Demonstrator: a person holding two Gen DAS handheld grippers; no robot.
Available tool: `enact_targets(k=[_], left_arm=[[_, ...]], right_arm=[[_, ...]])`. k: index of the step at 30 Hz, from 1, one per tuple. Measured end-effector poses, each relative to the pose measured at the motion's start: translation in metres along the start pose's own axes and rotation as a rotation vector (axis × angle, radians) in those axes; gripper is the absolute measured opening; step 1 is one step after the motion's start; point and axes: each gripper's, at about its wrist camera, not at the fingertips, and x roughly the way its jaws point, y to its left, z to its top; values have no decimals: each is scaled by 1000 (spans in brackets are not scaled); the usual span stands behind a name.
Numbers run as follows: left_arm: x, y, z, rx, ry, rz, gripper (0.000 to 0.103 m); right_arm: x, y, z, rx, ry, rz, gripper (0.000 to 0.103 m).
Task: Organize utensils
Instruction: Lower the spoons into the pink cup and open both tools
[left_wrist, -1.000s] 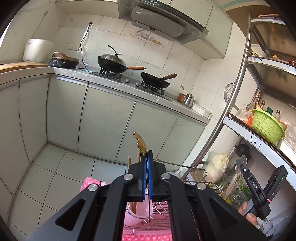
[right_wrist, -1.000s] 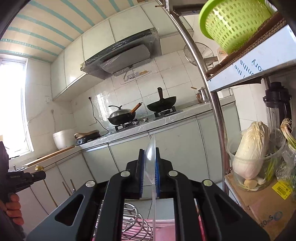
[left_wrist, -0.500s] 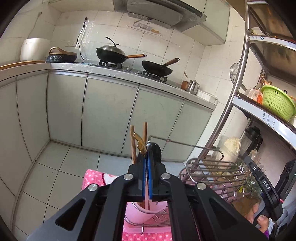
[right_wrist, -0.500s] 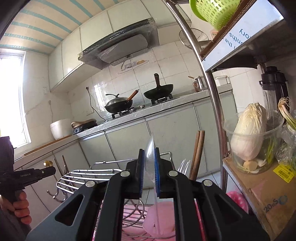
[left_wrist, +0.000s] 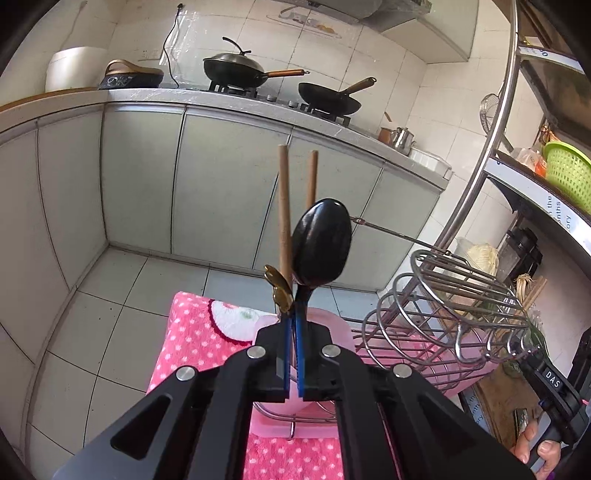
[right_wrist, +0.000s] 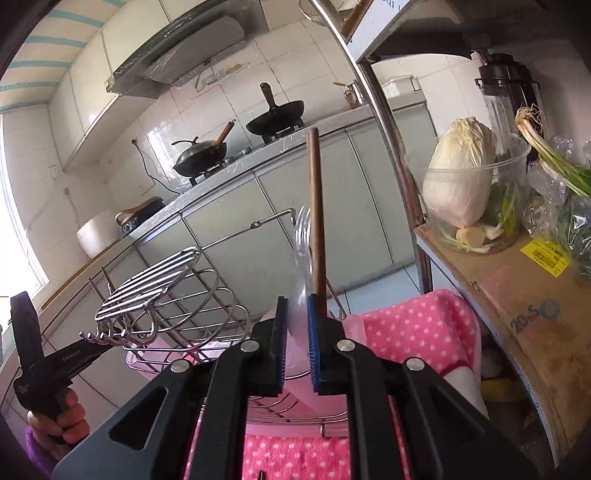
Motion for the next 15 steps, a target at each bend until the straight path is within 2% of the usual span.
enact_targets(k=[2,12,14,15], left_arm=[[4,3,1,-6,8,7,1],[13,11,-1,-57,57,-14,4],[12,13,-1,-67,61,-24,12],[10,15,-1,-71,59,-27,16]], right_arm=[[2,1,1,-5,10,-24,10],[19,1,13,19,70,-23,11],[19,-1,11,27,84,-11,12],[18,0,10,23,91,-15,16]])
